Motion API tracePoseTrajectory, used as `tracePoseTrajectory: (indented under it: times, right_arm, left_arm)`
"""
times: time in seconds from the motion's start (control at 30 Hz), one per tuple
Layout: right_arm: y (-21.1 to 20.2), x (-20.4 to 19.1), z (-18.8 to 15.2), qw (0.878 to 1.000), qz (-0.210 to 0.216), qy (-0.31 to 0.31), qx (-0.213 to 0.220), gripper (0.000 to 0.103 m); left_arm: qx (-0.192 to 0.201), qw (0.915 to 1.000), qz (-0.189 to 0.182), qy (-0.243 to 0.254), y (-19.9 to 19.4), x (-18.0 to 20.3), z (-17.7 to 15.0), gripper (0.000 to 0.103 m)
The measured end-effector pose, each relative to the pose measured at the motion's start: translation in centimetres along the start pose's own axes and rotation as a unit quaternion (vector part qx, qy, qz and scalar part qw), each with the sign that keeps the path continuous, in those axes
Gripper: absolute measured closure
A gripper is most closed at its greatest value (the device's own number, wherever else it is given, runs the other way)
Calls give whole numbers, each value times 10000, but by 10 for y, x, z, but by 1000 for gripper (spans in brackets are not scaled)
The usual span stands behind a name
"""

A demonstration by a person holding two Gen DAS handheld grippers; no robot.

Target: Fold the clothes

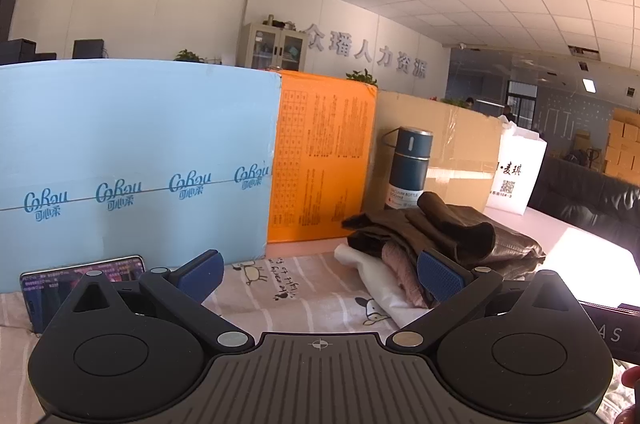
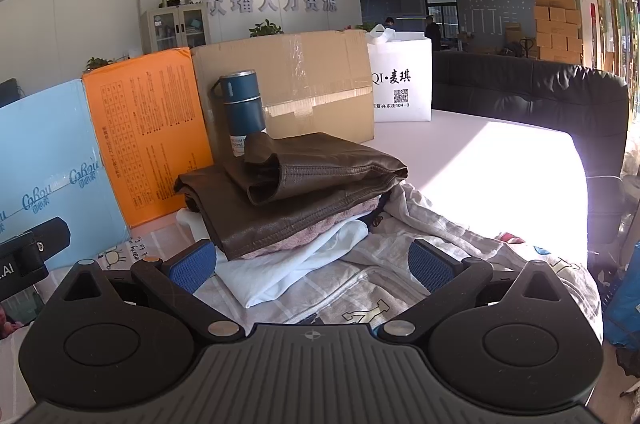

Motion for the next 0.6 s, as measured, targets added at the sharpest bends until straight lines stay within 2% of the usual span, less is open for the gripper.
tracePoseTrajectory:
  times: [0.6]
  right_arm:
    - [0,0,0,10000,-23,-28,-28,0]
  left_arm:
    - [-16,10000,19,-38,1,-2,0,0]
Point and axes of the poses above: each gripper's, at about its wrist camera, not at the fingertips, and y roughly the way its jaws point, x to its right, z to its top, the point moved 10 cm from there along y, roughly the way its jaws point, and after that the axes turned 14 degrees about z, right-handed, at the moved point
